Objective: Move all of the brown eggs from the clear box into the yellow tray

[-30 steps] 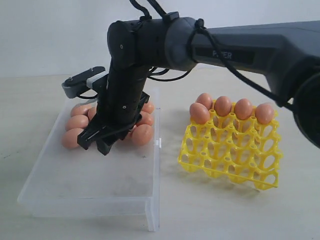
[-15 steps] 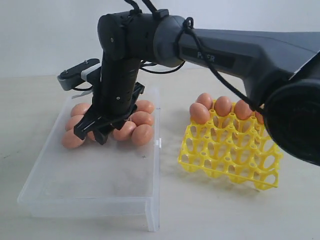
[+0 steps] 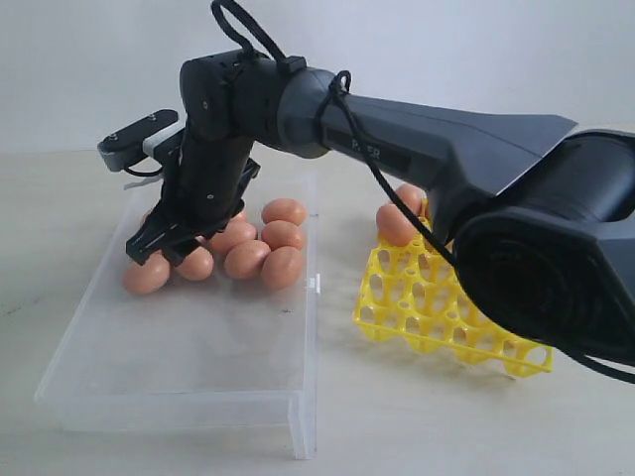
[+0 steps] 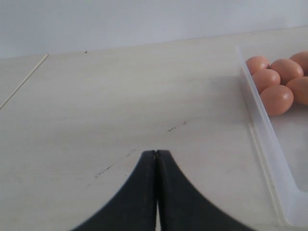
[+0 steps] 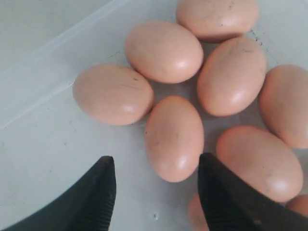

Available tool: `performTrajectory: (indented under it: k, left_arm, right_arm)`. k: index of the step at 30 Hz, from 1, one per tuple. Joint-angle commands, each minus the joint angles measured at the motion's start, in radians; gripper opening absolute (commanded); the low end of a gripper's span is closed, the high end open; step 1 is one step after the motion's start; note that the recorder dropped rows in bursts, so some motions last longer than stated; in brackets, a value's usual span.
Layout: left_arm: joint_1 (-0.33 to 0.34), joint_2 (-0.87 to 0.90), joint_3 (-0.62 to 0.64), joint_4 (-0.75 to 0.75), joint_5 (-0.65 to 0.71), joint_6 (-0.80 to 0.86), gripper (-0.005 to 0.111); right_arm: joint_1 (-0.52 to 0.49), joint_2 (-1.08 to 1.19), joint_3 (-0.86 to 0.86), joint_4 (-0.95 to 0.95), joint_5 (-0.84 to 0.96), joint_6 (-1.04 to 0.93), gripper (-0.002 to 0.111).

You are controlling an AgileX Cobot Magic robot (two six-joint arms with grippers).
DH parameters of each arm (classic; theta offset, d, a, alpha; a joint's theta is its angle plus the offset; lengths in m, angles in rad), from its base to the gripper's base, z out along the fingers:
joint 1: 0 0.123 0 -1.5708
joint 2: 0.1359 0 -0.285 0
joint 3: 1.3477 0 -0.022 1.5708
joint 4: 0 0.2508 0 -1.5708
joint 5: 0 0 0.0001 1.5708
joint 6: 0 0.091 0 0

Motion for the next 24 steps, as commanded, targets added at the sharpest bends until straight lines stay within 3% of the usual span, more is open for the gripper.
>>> performTrajectory:
  k: [1,24]
  left_arm:
    - [-0.006,-0.006,-0.004,-0.007,-0.001,-0.002,0.0]
    - [-0.006,-0.006,-0.004,-0.007,-0.001,-0.002,0.0]
  right_arm:
    - [0.002,0.018,-0.011,-0.002,-0.045,-0.021,0.05]
    - [0.002,0.116,-0.012,0.06,-0.122,-0.043,0.05]
